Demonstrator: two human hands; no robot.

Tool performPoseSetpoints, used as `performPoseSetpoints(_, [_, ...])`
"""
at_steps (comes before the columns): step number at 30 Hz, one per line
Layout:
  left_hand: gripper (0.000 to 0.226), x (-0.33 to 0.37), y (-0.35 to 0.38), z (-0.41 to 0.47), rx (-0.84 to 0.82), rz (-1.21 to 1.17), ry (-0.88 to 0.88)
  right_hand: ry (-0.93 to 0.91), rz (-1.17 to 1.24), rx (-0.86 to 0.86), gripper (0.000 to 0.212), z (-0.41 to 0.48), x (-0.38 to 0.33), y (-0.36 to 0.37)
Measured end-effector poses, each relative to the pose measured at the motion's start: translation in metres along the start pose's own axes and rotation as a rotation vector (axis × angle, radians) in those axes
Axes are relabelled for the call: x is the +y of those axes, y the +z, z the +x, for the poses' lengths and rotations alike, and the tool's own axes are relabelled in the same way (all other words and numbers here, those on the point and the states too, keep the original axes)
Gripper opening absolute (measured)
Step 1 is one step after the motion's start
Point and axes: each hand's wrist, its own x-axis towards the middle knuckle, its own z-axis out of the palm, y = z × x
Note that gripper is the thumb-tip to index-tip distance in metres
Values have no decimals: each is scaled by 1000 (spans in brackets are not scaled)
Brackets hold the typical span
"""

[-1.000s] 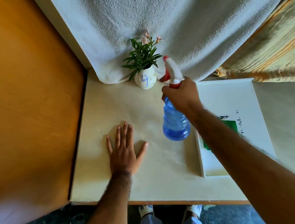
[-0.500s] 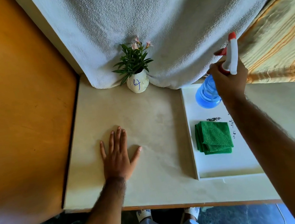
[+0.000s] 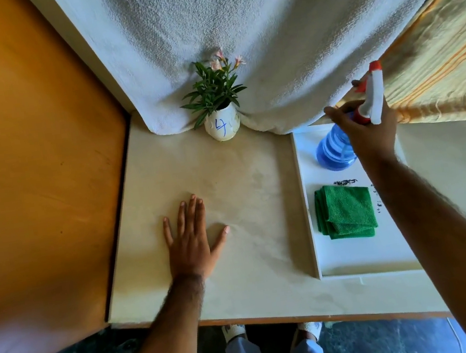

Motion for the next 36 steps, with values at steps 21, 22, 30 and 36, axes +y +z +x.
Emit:
performPoseSetpoints(21, [92,6,-5,-2,16,-31,-1,-518,-738,-656,86,-135,98,-66])
performPoseSetpoints(22, [93,6,-5,-2,12,-29,-2,-505,-731,-637,84,-137,95,-64])
performPoseSetpoints(30, [95,3,-6,0,-12,-31,4,-825,-568,-638,46,-133,27,-5])
performPoseSetpoints(36, [91,5,-4,-3,81,-30,16,-1215,-595,-786,40,-103,-23,98])
